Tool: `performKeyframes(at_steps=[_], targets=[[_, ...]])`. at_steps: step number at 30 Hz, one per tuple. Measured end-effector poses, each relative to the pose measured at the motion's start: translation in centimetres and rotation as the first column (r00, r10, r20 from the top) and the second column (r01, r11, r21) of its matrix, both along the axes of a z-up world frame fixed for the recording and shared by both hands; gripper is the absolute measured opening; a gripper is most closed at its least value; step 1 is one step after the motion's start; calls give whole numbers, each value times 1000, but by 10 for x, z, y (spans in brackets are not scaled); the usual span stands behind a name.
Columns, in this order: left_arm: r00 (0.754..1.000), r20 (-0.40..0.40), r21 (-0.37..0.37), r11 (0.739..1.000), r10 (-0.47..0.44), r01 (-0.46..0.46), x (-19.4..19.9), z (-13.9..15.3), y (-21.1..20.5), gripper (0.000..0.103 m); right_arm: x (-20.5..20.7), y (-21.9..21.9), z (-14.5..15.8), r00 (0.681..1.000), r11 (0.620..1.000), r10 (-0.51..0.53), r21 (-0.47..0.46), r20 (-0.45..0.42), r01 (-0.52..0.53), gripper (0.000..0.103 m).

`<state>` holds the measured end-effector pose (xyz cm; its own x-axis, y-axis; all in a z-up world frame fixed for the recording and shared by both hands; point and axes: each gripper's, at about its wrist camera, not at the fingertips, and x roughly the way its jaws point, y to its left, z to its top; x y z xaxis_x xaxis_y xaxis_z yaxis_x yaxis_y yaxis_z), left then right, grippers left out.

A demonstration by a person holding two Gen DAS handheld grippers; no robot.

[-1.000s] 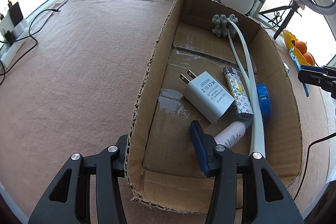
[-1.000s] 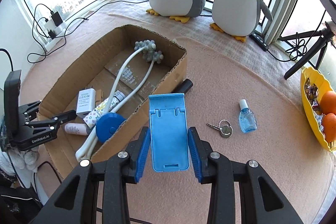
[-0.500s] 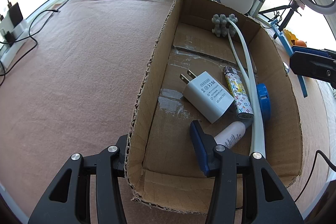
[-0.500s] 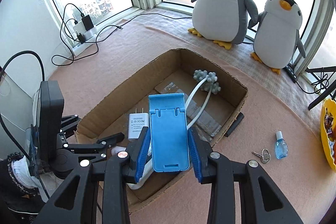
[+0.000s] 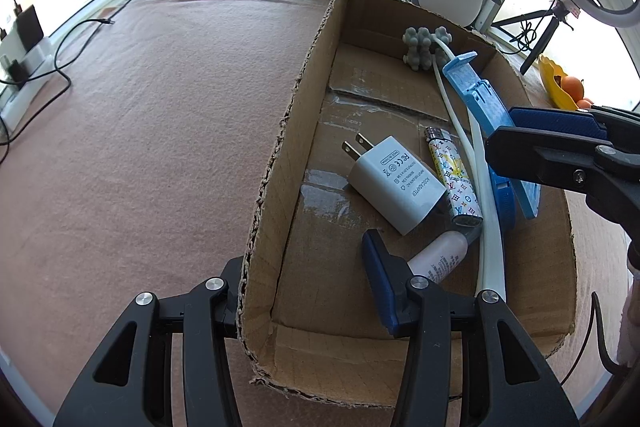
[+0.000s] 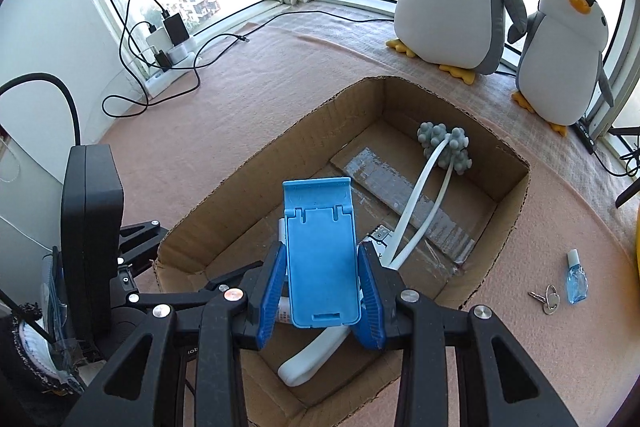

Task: Organize rigid objects
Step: 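Open the right gripper to release the phone stand into the box, then move the right gripper to the keys and close on them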

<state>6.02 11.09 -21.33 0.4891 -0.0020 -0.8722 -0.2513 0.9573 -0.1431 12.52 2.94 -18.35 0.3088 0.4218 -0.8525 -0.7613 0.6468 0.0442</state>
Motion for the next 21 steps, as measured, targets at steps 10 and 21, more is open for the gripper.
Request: performKeyframes(at_steps=[10,21], targets=[[1000,0,2,1000,-2,2,1,0,1,48,2,-4,7,1000,999,-5,40,-11,5,39],[1000,0,3,1000,-2,2,0,0,1,48,9,-42,26,997,992,-76,107,8,75,39]])
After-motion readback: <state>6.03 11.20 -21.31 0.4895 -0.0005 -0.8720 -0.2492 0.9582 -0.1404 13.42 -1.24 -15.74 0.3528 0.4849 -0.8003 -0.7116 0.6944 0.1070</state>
